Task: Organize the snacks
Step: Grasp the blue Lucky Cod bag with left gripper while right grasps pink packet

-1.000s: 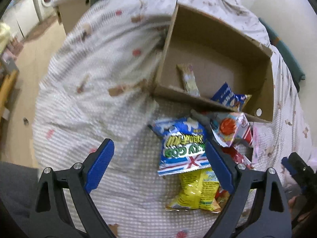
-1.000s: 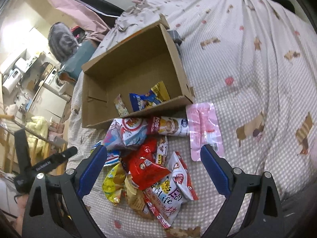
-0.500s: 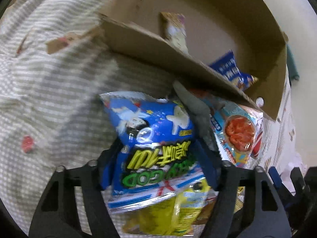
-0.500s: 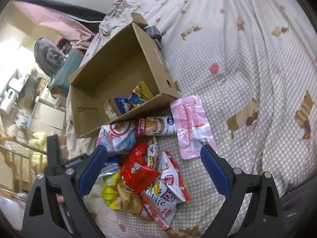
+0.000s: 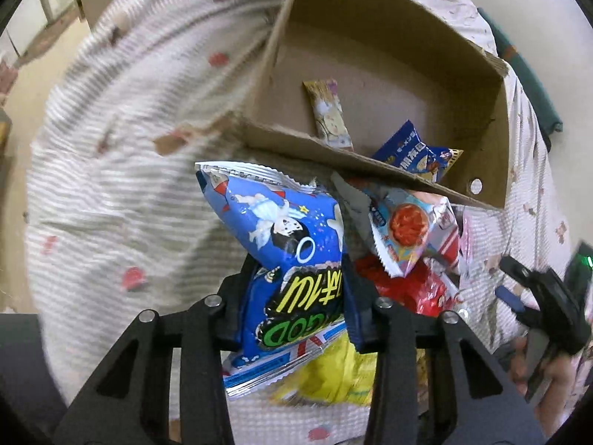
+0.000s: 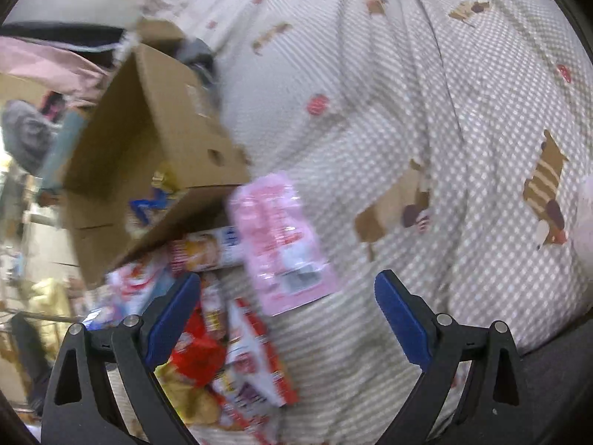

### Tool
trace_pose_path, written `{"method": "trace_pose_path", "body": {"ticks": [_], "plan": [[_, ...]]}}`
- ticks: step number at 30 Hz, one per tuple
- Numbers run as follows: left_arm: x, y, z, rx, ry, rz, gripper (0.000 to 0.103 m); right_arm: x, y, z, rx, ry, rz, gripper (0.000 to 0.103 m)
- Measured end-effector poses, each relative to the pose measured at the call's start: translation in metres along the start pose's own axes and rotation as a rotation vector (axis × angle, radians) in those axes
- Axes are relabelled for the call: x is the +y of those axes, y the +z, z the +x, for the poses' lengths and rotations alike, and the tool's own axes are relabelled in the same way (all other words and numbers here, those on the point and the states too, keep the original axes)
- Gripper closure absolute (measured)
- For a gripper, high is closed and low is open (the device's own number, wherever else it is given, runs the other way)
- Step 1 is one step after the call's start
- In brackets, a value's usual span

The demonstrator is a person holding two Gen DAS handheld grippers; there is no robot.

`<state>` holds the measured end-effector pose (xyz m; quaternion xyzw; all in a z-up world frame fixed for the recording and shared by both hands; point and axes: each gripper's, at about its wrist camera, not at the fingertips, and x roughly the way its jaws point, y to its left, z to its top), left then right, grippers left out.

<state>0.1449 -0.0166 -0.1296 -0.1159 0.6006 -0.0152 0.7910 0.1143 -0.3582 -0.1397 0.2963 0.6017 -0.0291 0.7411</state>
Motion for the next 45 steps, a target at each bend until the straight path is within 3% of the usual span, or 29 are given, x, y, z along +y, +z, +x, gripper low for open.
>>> {"method": "trace_pose_path", "body": {"ticks": [3,5,8,11,19,22,24,25,26,29,35,41,45], "plan": [[-0.002,0.000,-0.015,-0.023,0.037,0.055,0.067,0.003,0.011,0.019,0.077,0.029,-0.017,0.010],[0.000,-0.002,-0.022,-0.032,0.051,0.089,0.067,0.008,0.017,0.029,0.107,0.014,-0.052,0.022],[0.010,-0.007,-0.031,-0.045,0.066,0.106,0.067,0.014,0.027,0.044,0.127,-0.003,-0.081,0.028],[0.020,-0.006,-0.031,-0.063,0.086,0.100,0.067,0.020,0.029,0.057,0.161,-0.019,-0.117,0.029],[0.020,-0.007,-0.024,-0.079,0.080,0.083,0.067,0.041,0.016,0.072,0.157,-0.117,-0.250,0.029],[0.018,-0.010,-0.023,-0.080,0.071,0.086,0.067,0.051,0.011,0.077,0.147,-0.183,-0.318,0.041],[0.019,-0.010,-0.024,-0.083,0.072,0.085,0.067,0.056,0.008,0.076,0.137,-0.187,-0.331,0.042],[0.019,-0.010,-0.024,-0.085,0.074,0.084,0.067,0.058,0.007,0.075,0.132,-0.187,-0.333,0.044],[0.019,-0.010,-0.024,-0.086,0.075,0.083,0.067,0.059,0.005,0.073,0.129,-0.185,-0.334,0.055],[0.021,-0.010,-0.025,-0.090,0.083,0.070,0.067,0.063,-0.006,0.054,0.110,-0.159,-0.317,0.069],[0.022,-0.010,-0.027,-0.097,0.085,0.066,0.067,0.059,-0.015,0.020,0.060,-0.115,-0.292,0.084],[0.026,-0.010,-0.027,-0.102,0.106,0.056,0.067,0.036,-0.017,-0.031,-0.056,-0.029,-0.158,0.085],[0.030,-0.008,-0.029,-0.110,0.104,0.036,0.067,0.027,-0.017,-0.057,-0.135,0.002,-0.143,0.085]]}}
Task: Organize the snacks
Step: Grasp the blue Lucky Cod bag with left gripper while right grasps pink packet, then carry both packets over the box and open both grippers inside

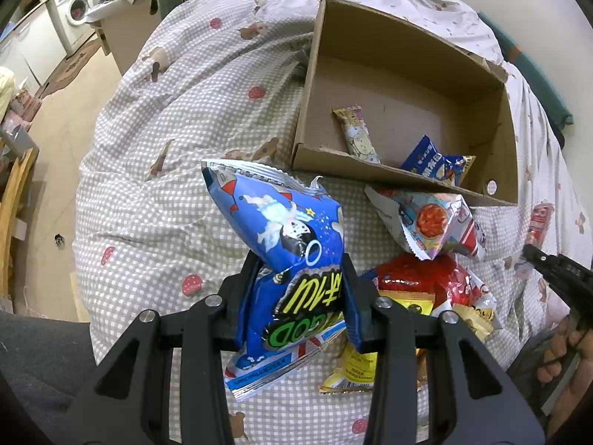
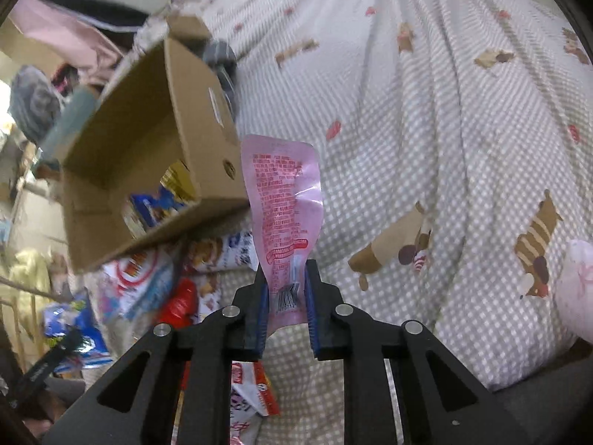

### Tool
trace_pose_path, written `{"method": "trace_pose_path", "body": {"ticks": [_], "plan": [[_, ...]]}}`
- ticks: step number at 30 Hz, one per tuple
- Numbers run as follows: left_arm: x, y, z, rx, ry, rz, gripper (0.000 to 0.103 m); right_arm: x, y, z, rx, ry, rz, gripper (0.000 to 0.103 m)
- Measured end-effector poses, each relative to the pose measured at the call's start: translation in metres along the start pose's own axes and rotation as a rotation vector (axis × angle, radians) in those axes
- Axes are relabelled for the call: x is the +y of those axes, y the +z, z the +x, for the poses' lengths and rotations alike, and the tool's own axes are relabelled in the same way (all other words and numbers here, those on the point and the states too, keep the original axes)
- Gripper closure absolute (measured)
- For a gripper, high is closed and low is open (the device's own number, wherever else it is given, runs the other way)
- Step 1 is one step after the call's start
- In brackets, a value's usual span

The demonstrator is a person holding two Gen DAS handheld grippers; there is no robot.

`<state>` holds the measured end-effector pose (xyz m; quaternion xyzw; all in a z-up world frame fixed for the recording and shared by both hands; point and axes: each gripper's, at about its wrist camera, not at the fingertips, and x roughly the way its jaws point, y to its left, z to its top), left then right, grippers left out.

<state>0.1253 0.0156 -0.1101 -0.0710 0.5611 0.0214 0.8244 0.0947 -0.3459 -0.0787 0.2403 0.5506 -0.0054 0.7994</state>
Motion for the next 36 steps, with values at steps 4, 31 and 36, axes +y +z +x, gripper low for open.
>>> {"method": "trace_pose_path", "body": {"ticks": [4,31,36], "plan": [[-0.002,-0.001,-0.005,-0.031,0.026,0.020,0.067,-0.005,-0.004,-0.034,-0.093,0.036,0.009,0.085],[-0.031,0.065,-0.071,-0.381,0.155,0.126,0.067,0.045,0.029,-0.041,-0.287,0.265,-0.203,0.085],[-0.046,0.084,-0.068,-0.403,0.152,0.165,0.067,0.055,0.040,-0.027,-0.272,0.251,-0.238,0.085]]}}
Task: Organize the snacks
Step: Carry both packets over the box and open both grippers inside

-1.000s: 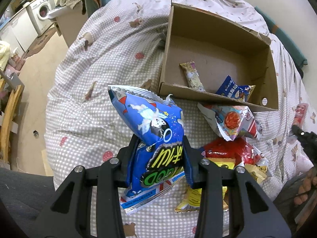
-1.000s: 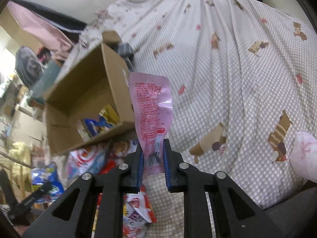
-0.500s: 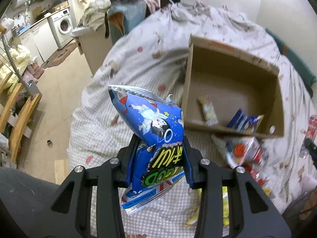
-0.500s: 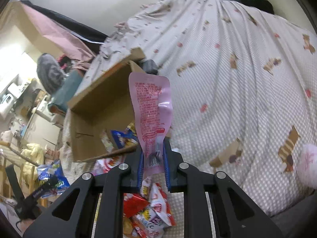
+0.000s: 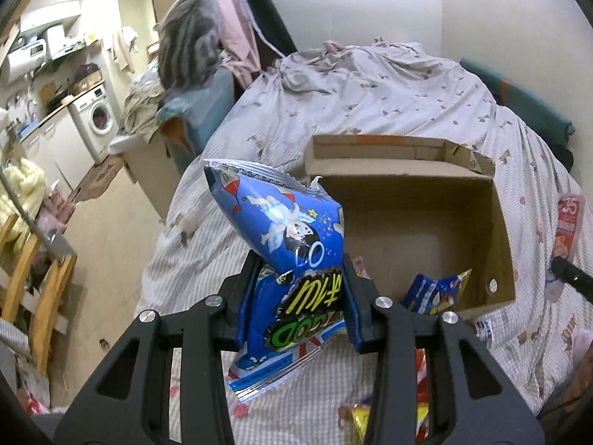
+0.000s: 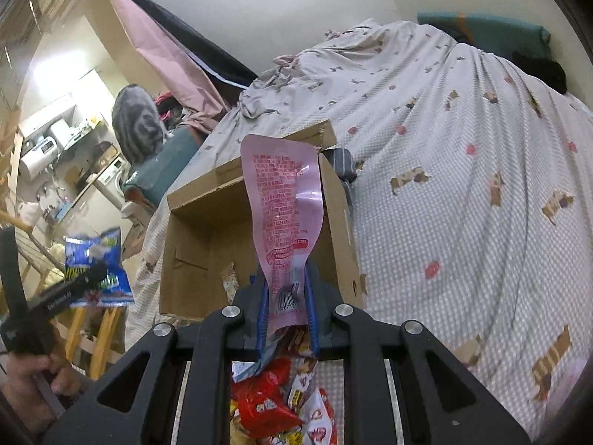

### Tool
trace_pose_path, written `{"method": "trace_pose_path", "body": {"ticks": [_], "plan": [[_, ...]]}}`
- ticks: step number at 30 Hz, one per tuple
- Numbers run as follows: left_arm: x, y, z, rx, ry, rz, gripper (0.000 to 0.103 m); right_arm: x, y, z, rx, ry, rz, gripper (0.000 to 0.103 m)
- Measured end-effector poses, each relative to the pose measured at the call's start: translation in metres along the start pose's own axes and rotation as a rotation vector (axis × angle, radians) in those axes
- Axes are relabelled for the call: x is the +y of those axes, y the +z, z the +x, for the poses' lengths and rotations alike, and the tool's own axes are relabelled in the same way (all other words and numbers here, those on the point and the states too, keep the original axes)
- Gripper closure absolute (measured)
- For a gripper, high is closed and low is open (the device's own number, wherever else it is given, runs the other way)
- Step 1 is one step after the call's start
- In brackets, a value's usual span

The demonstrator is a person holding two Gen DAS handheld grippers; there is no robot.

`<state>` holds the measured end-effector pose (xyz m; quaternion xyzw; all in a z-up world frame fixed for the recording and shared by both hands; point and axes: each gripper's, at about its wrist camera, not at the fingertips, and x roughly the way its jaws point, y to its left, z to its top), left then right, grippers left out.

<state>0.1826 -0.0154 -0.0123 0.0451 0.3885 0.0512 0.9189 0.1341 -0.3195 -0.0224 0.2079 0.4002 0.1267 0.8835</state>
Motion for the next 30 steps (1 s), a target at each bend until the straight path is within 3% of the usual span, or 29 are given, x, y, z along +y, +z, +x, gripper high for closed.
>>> {"method": "trace_pose_path", "body": {"ticks": [10,19,30], "plan": [[-0.033,0.025,0.028,-0.010,-0.040,0.073,0.068,-0.003,0.012,0.024,0.019,0.012,-0.005,0.085],[-0.043,0.021,0.062,0.007,-0.072,0.074,0.068,0.004,0.022,0.058,0.060,0.012,-0.066,0.085],[-0.054,0.009,0.089,0.062,-0.096,0.127,0.068,0.010,0.008,0.106,0.202,-0.035,-0.102,0.085]]}}
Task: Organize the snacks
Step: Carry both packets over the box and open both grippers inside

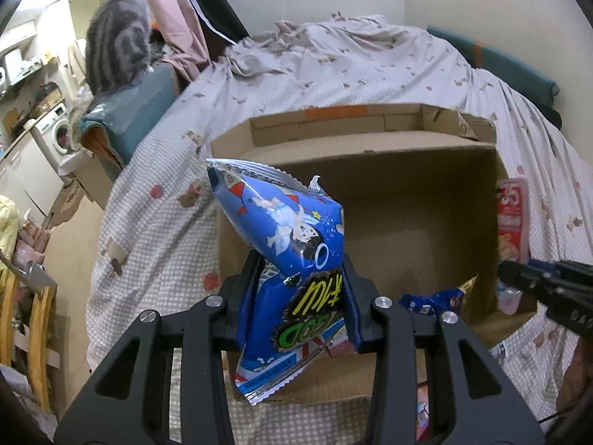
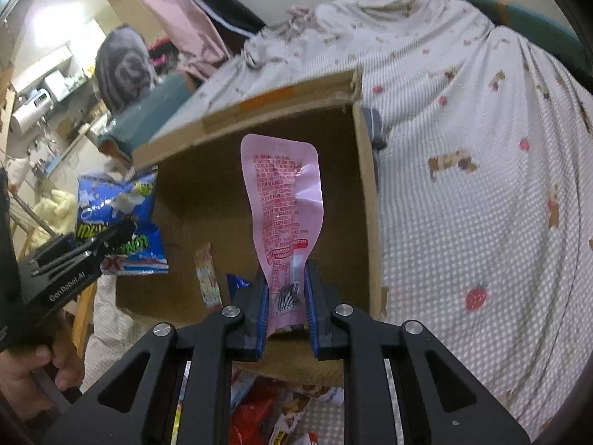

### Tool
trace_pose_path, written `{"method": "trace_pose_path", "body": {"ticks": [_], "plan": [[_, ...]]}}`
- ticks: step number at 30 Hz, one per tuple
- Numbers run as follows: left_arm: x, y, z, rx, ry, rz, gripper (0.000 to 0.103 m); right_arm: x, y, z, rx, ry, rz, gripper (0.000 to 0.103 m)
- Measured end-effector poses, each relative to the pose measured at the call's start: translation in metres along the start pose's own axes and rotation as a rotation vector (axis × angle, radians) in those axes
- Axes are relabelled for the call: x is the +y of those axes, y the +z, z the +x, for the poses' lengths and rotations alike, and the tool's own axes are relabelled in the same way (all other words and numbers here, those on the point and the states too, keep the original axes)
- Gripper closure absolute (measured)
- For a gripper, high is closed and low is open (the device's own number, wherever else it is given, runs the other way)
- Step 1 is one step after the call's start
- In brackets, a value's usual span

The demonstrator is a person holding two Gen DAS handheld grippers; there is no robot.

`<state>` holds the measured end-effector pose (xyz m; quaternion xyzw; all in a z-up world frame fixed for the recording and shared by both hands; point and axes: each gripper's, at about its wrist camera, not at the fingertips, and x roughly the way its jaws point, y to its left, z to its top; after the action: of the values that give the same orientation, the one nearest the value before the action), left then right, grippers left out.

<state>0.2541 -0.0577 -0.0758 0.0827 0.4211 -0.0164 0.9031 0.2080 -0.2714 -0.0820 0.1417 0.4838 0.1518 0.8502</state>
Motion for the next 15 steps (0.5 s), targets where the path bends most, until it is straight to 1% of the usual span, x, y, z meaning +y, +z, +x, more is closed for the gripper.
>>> {"method": "trace_pose_path", "body": {"ticks": [6,8,15], "plan": [[-0.0093,-0.0008,0.0061,0.024,-0.019,0.020,0.068,-0.0039,-0.0025,0.0040,0.014,0.008,0.019,0.085],[-0.0100,-0.0016,0.0078,0.028,-0.014,0.025,0.068,-0.0041,-0.0033,0.0051,0.017,0.012,0.027,0.085],[-0.0073,-0.0058,0.0102,0.053,-0.015,0.002,0.066,-0.0046,-0.0040,0.0071,0.025,0.058,0.047,0.084]]}}
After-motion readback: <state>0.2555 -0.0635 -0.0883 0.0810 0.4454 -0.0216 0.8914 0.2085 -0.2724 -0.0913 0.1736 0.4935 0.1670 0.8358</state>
